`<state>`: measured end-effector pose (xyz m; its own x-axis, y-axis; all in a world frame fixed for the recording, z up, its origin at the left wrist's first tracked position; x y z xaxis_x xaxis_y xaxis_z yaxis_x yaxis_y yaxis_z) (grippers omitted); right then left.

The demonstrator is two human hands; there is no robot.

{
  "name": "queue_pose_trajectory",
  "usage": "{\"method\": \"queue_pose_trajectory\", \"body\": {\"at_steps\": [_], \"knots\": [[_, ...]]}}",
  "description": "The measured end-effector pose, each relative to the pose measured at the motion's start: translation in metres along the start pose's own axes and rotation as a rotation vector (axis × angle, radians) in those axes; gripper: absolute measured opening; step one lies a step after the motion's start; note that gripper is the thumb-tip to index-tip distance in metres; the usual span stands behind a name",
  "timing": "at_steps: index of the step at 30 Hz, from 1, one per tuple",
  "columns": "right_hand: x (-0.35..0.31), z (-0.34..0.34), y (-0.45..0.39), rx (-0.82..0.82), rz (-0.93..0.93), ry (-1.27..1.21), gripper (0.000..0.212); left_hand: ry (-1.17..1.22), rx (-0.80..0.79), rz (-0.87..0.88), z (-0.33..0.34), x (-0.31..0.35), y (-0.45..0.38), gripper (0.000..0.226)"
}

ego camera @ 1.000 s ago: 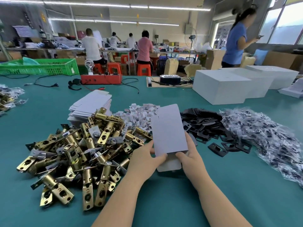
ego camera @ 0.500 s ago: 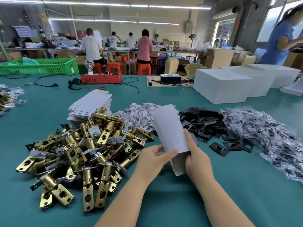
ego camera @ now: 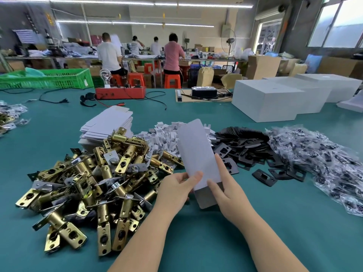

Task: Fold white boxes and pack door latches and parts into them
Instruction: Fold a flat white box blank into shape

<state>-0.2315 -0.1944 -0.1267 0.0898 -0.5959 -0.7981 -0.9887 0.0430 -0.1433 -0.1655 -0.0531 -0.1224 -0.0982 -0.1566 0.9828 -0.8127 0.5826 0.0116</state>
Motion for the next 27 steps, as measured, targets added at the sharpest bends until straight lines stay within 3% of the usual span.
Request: {"method": "queue_pose_trajectory", "body": {"at_steps": [4,7,8,14,18,25,27], "knots": [[0.003,0.001,-0.001,0.027,-0.003,-0.051,0.060,-0.006,0.046,0.038,-0.003,0.002,-0.003,0.020],[0.004,-0.010,-0.001,0.104,0.125,-0.358,0.021,0.011,-0.012,0.022,-0.006,0.004,-0.003,0.021],[0.007,-0.015,-0.002,0.142,0.173,-0.407,0.017,0.012,-0.046,0.008,-0.006,0.004,-0.002,0.021],[0.009,-0.019,-0.007,0.216,0.317,-0.431,0.055,-0.004,-0.191,-0.040,0.004,0.005,0.003,0.024],[0.009,-0.022,-0.006,0.241,0.310,-0.506,0.047,0.176,-0.261,-0.118,0.005,0.007,0.005,0.021],[0.007,-0.017,-0.002,0.066,0.362,-0.617,0.025,0.288,-0.054,-0.141,0.007,0.007,0.001,0.030],[0.006,-0.015,-0.003,0.099,0.409,-0.606,0.032,0.274,-0.072,-0.133,0.006,0.006,0.002,0.029]]}}
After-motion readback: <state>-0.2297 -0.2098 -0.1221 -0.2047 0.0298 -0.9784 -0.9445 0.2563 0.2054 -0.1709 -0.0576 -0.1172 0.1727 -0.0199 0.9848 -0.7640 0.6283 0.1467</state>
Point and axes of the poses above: each hand's wrist, its own y-axis away from the middle knuckle, its own z-axis out of the palm, x = y × z, the point moved 1 cm from there along -y, towards the middle knuckle, and after that the axes turned 12 degrees about -x, right-handed, at the moved point
